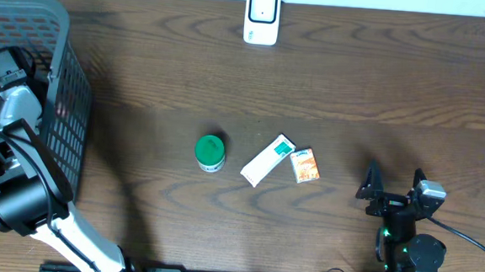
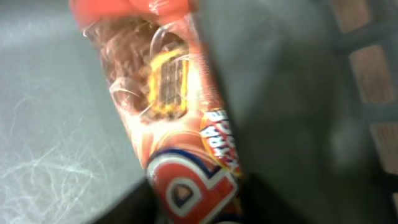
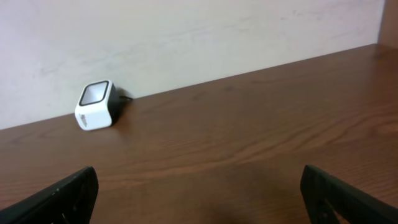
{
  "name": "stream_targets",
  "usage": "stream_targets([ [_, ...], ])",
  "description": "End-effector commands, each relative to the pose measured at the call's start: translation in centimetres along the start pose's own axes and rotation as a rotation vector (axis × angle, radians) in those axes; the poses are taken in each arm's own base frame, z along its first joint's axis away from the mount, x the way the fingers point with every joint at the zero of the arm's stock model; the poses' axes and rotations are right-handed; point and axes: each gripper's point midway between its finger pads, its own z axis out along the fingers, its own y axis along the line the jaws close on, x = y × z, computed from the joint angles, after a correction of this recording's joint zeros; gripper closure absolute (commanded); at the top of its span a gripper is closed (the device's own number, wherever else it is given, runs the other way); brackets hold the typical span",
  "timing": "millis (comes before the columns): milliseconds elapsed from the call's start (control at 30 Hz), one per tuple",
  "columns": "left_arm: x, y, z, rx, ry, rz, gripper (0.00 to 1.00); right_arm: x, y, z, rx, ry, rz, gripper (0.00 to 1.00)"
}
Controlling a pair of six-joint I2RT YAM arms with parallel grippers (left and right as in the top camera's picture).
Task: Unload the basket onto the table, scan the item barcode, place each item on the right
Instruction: 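Reach the left gripper into the basket and grasp the red snack bar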
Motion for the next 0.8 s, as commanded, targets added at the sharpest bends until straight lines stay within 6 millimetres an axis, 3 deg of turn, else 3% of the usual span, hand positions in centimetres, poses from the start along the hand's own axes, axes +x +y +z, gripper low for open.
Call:
stream_targets([
  [0, 1.7, 0.9, 1.3, -0.038, 0.059, 0.030, 0.70, 0.1, 0.1, 0.0, -0.005, 0.001, 0.001, 0.01],
  [100, 2.2, 1.4, 1.1, -0.056, 0.082, 0.080, 0.92, 0.1, 0.1, 0.0, -0.005, 0.002, 0.001, 0.01],
  [233, 1.6, 2.4, -0.8, -0.076, 0.095, 0.074, 0.93, 0.1, 0.1, 0.0, -0.005, 0.002, 0.001, 0.01],
  [333, -1.0, 2.4, -4.4, -0.040, 0.039, 0.041, 0.93, 0.1, 0.1, 0.0, -0.005, 0.002, 0.001, 0.01],
  [467, -6.4, 1.7, -12.6, 0.071, -0.123, -0.007, 0.93, 0.1, 0.1, 0.0, -0.005, 0.002, 0.001, 0.01],
  [600, -10.5, 2.0, -23.7, 0.221, -0.335, -0.070, 0.93, 0.1, 0.1, 0.0, -0.005, 0.001, 0.001, 0.01],
  [700, -11.0, 2.5, -31.9, 0.360, -0.466, -0.094, 0.93, 0.1, 0.1, 0.0, -0.005, 0.002, 0.001, 0.01],
  [767, -9.9, 2.1, -36.4, 0.497, -0.488, -0.079, 0.93, 0.1, 0.1, 0.0, -0.005, 0.002, 0.001, 0.01],
])
